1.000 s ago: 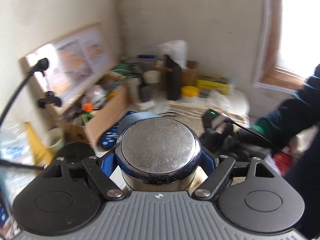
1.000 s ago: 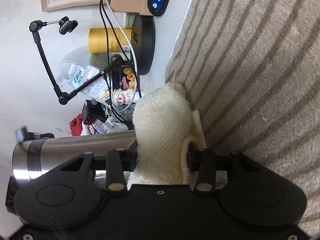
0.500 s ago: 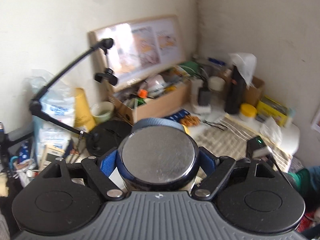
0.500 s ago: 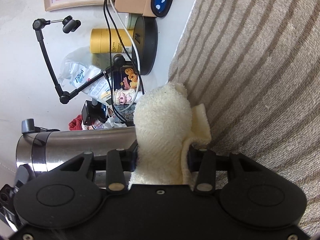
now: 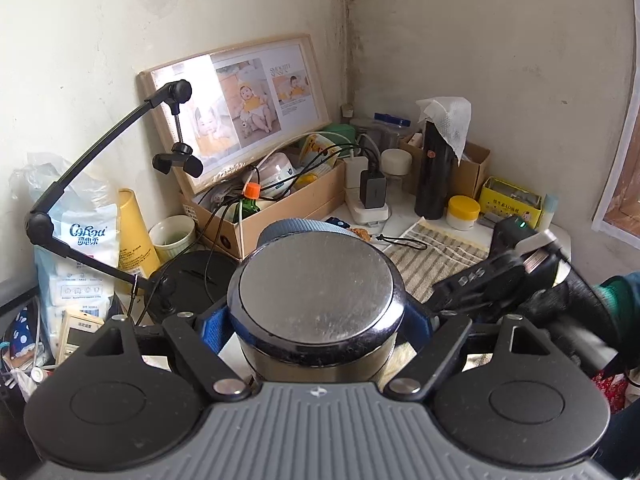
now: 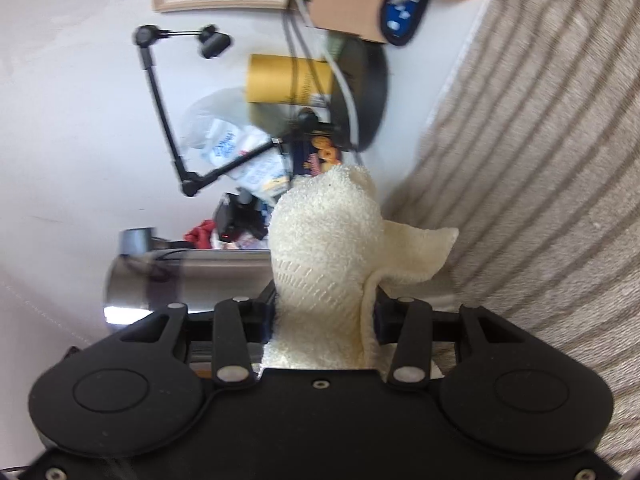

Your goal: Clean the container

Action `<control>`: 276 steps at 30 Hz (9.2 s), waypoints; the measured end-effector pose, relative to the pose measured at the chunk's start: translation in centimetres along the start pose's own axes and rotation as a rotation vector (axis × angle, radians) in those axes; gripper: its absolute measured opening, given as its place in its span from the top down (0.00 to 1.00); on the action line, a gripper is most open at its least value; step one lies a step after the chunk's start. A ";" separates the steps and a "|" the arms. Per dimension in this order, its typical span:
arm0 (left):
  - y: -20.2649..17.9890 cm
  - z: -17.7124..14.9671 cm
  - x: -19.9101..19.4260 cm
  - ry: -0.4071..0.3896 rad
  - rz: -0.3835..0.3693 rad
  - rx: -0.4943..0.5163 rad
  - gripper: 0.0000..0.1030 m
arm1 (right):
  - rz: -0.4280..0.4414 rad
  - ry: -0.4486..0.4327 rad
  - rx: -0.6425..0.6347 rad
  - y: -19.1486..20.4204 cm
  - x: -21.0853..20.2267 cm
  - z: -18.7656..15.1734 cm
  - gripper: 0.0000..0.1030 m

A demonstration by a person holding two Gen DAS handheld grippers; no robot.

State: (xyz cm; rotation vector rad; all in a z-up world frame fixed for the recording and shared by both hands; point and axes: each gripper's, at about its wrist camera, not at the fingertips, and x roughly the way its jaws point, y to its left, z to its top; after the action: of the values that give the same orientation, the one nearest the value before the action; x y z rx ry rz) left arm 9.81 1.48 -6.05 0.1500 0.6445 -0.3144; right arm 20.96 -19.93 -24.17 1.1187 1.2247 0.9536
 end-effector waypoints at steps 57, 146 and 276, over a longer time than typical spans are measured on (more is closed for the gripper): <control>0.1 0.1 -0.3 0.025 0.014 -0.002 0.19 | -0.060 0.044 -0.022 -1.0 0.8 0.0 0.59; 0.8 0.1 -0.6 -0.027 0.005 -0.094 0.16 | -0.114 0.106 -0.111 1.5 2.8 4.2 0.58; 2.0 -5.4 2.8 -0.081 0.185 -0.198 0.20 | 0.019 -0.163 -0.032 -2.1 -5.5 3.0 0.60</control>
State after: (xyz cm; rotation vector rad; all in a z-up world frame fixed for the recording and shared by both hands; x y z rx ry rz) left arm 9.56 3.93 -11.98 0.0070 0.5734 -0.0771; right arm 23.25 -26.07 -25.10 1.1607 1.0655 0.8757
